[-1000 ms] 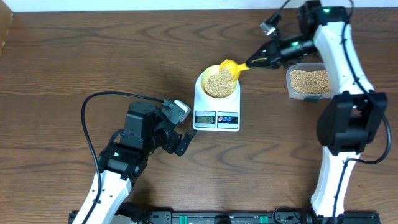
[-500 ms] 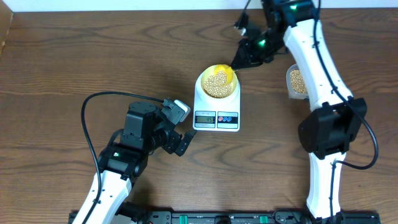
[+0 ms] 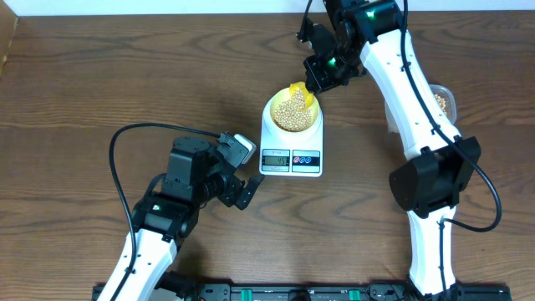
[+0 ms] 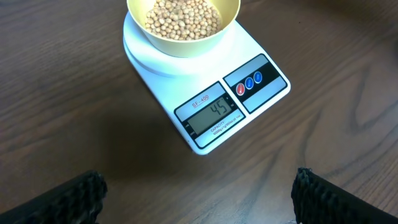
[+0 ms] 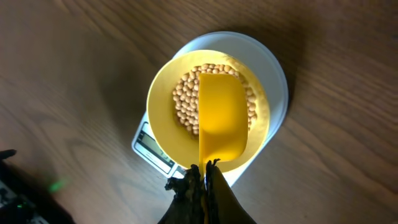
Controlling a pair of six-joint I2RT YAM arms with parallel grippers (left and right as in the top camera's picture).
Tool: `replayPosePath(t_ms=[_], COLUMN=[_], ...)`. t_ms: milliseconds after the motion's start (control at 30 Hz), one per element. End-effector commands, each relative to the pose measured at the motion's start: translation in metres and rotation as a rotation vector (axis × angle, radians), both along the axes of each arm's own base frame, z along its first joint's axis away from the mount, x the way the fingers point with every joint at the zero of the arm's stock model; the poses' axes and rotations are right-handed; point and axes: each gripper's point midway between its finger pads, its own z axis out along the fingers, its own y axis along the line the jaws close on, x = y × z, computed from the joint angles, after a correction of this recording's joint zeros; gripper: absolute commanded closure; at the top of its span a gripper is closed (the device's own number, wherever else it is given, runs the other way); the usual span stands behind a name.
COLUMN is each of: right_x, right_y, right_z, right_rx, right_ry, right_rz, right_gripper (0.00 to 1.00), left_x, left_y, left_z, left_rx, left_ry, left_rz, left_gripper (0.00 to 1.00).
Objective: Scoop item into bowl and weigh 50g on scale
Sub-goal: 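Tip the scoop over the yellow bowl to pour soybeans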
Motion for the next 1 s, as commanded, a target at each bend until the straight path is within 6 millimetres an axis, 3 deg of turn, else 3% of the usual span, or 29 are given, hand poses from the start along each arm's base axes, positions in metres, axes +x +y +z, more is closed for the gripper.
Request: replayPosePath(t_ms=[0,300,967], right_x=[0.008,0.009,0.0], right_y=[0.005,0.01,0.016], right_z=[0.01,0.024,0.032], right_rx=[-0.042,-0.063,-0.081], right_ry=[-0.087,-0.156,-0.193], right_rz=[0.041,0.092,0.193], right_gripper=[0.99,0.99,0.99], left_x=[0.002,0.002,0.002], left_y=[0.002,0.002,0.002], left_z=[0.001,0.001,0.001], left_rx=[0.01,0.01,0.01], left_ry=[-0.011,-0.011,-0.011], left_rz=[-0.001,-0.001,-0.001], left_gripper=[0.02,0.02,0.02])
